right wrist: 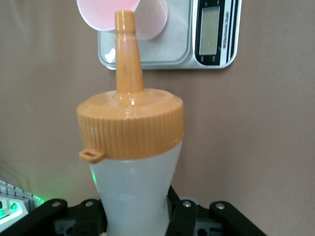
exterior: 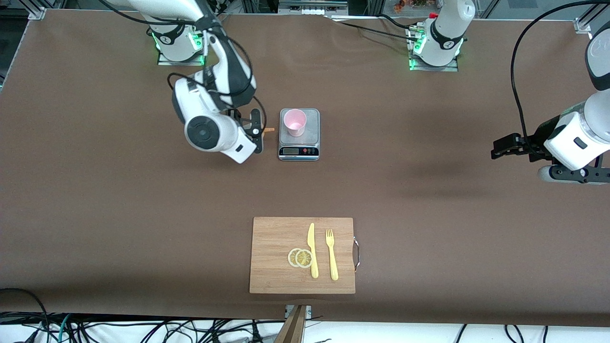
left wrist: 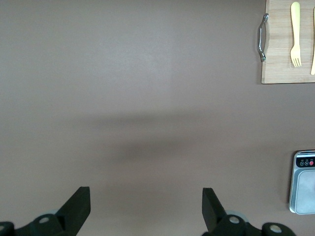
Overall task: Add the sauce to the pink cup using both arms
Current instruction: 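Lift the sauce bottle with the right gripper toward the pink cup, then tilt the bottle nozzle into the pink cup with the right gripper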
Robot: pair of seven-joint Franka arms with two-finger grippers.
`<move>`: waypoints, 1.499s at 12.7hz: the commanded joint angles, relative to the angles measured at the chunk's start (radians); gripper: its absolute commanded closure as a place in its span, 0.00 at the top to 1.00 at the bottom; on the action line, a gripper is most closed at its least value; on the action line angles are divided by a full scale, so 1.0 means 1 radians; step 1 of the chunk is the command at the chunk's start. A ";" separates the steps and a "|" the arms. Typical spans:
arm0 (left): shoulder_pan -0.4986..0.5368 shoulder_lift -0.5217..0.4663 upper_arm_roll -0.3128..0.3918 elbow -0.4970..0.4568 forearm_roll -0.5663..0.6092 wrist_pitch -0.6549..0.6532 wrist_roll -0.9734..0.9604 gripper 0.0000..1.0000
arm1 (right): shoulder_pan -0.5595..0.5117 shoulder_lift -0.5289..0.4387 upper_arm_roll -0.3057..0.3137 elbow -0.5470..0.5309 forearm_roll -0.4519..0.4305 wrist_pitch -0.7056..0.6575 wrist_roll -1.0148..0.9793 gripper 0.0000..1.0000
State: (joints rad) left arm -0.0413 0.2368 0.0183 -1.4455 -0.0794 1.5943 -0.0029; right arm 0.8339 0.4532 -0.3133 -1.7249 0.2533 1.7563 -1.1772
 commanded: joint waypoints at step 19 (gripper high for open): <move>-0.005 0.021 0.002 0.040 0.003 -0.024 0.014 1.00 | 0.309 -0.021 -0.003 -0.045 -0.401 -0.001 0.433 0.17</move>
State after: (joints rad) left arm -0.0414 0.2417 0.0173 -1.4412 -0.0794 1.5943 -0.0029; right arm 1.1357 0.4506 -0.3122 -1.7609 -0.1262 1.7589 -0.7777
